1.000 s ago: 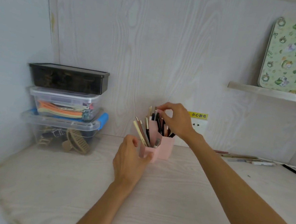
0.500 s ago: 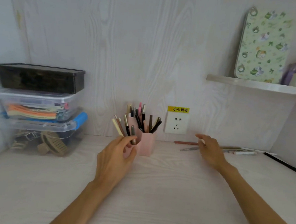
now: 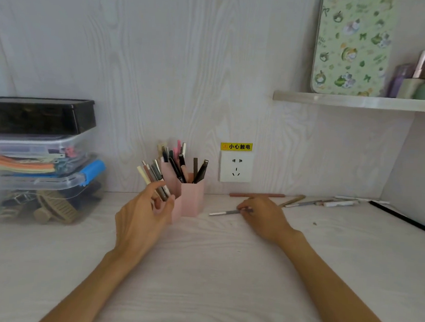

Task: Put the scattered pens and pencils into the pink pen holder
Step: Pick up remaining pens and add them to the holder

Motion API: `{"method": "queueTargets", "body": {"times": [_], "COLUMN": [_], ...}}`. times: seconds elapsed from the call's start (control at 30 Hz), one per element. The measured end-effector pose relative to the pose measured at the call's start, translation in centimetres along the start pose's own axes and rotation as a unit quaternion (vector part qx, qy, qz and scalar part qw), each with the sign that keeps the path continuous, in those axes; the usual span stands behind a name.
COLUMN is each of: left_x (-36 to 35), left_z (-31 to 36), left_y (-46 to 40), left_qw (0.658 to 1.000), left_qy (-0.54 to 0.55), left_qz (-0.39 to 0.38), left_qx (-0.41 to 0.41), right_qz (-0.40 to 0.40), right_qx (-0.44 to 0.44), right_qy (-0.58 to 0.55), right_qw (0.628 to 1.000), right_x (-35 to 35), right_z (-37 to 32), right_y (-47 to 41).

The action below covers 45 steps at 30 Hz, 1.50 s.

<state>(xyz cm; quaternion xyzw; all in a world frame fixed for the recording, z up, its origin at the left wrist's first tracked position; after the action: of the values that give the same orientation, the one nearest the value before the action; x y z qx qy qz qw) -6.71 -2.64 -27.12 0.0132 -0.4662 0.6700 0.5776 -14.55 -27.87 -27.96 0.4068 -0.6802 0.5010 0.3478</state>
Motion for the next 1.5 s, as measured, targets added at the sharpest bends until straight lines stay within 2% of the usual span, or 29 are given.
{"method": "queueTargets", "body": {"times": [0.07,0.17,0.23,0.3,0.33,0.37,0.4,0.43,0.5,0.63,0.83,0.97,1.03,1.13,1.2,1.37,1.5], "left_x": [0.1,-0.6,-1.4,-1.8,-2.0,-2.1,-2.1,-2.2,-2.4,-3.3,-2.1,0.8,2.9,6.6,8.5,10.3,8.4], "left_z": [0.7,1.6,1.7,1.5,1.3,1.2,1.1,1.2,1.5,2.9,2.1,1.2,1.2,2.0,2.4,3.2,4.1], "left_y": [0.5,1.4,1.6,1.5,1.4,1.4,1.5,1.6,1.9,2.6,2.4,1.6,0.4,-2.1,-4.0,-8.9,-10.6], "left_qw": [0.998,0.98,0.963,0.953,0.951,0.951,0.952,0.956,0.958,0.948,0.961,0.982,0.987,0.955,0.943,0.951,0.972], "left_qy": [-0.012,-0.064,-0.119,-0.154,-0.16,-0.159,-0.148,-0.126,-0.086,-0.069,-0.029,-0.015,0.06,0.275,0.328,0.296,0.209], "left_qz": [-0.017,-0.085,-0.149,-0.18,-0.187,-0.194,-0.2,-0.207,-0.23,-0.268,-0.234,-0.156,-0.133,-0.105,-0.042,0.087,0.109], "left_qx": [-0.056,-0.171,-0.192,-0.187,-0.186,-0.183,-0.177,-0.168,-0.144,-0.155,-0.143,-0.107,-0.063,0.011,0.023,0.005,-0.012], "right_qz": [-0.001,-0.038,0.004,0.118,0.138,0.108,0.042,-0.025,-0.087,-0.051,-0.001,-0.001,-0.012,-0.039,-0.031,0.004,0.011], "right_qx": [0.017,0.048,0.042,-0.025,-0.098,-0.187,-0.26,-0.298,-0.3,-0.222,-0.066,0.032,0.047,0.038,0.045,0.066,0.075], "right_qy": [-0.071,-0.176,-0.235,-0.152,-0.074,-0.012,0.022,0.041,0.063,0.085,0.051,0.041,-0.003,-0.094,-0.096,-0.076,-0.084], "right_qw": [0.997,0.982,0.971,0.981,0.983,0.976,0.964,0.953,0.948,0.97,0.997,0.999,0.999,0.994,0.994,0.995,0.994], "right_x": [0.0,0.1,1.0,2.0,2.5,2.7,2.6,2.5,1.8,1.5,0.6,0.5,0.1,-0.6,-1.2,-2.2,-2.4], "right_z": [-0.7,-1.6,-1.2,0.7,1.9,3.2,4.1,4.6,4.6,2.4,-1.0,-1.4,-2.0,-3.5,-4.3,-4.4,-4.2], "right_y": [0.2,0.4,0.3,0.3,0.6,1.1,1.6,2.3,2.7,2.0,1.3,0.8,0.4,-0.4,-0.6,-0.5,-0.6]}}
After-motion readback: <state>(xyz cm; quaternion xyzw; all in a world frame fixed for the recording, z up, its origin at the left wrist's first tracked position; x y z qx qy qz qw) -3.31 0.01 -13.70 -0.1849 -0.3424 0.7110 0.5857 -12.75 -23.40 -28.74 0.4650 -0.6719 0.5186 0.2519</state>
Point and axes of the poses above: each hand's wrist, its own y-axis away from the middle knuckle, its own x-axis out of the back of the hand, z = x × y, the point moved 1 cm from there along -y, towards the middle knuckle, and after that the axes turned 6 degrees about x, right-handed, at the moved point
